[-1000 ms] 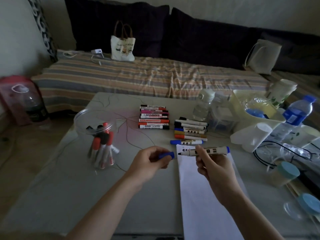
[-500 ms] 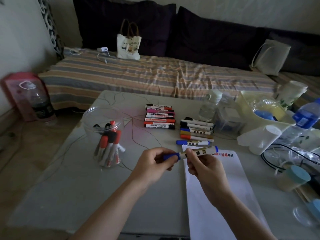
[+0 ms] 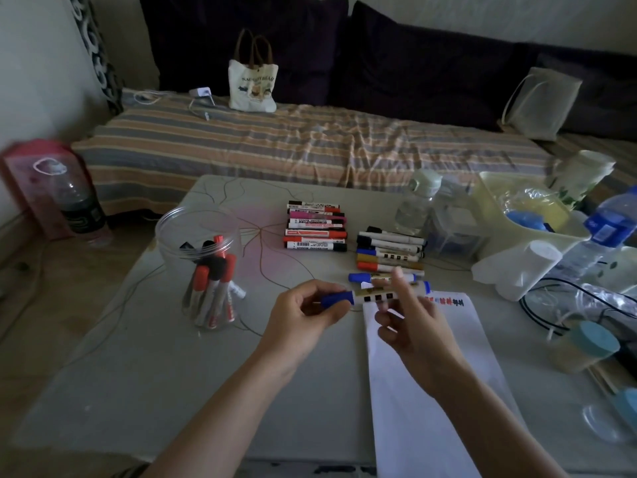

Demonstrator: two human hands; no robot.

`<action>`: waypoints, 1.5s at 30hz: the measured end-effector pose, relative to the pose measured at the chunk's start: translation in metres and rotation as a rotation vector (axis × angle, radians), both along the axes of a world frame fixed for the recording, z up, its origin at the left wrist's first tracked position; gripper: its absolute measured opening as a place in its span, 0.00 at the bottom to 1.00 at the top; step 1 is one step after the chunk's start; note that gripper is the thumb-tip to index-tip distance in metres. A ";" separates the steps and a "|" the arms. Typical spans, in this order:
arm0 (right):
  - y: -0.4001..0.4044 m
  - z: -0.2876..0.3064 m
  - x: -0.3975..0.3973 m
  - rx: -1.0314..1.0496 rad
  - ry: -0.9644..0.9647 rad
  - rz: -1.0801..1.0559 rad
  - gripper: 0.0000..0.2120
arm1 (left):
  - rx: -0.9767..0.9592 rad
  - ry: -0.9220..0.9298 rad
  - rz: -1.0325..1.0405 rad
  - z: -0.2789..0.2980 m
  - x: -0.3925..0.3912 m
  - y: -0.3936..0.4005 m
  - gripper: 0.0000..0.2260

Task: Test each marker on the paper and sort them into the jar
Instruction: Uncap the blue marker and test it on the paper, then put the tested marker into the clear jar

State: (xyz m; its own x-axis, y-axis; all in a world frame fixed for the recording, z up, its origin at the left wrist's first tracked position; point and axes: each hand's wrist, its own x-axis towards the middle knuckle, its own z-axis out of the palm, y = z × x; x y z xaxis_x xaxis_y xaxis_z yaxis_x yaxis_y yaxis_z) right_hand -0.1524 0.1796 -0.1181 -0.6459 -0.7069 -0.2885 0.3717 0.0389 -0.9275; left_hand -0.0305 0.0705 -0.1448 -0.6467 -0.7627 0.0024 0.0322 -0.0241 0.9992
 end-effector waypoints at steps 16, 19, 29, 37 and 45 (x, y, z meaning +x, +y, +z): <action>-0.020 -0.009 0.033 0.094 0.733 0.153 0.11 | -0.237 0.304 0.422 0.040 0.025 0.000 0.11; -0.040 0.006 0.054 0.079 0.784 0.171 0.11 | -0.324 0.287 0.487 0.060 0.047 -0.009 0.09; -0.042 0.040 0.076 0.073 0.994 0.118 0.03 | -0.708 0.109 0.765 0.126 0.120 -0.078 0.07; -0.018 0.012 0.059 0.188 1.016 0.196 0.11 | -0.887 -0.442 0.699 0.081 0.117 -0.080 0.04; -0.039 -0.006 0.025 0.300 1.047 0.198 0.08 | -1.062 -0.396 0.302 0.045 0.032 -0.030 0.04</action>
State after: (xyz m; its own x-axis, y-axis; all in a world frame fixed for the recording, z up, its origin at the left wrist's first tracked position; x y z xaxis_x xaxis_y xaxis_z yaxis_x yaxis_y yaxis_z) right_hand -0.1271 0.1408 -0.1236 -0.5542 -0.8173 0.1577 -0.6284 0.2866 -0.7231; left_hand 0.0013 0.0401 -0.0998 -0.5385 -0.6211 0.5694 -0.4235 0.7837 0.4544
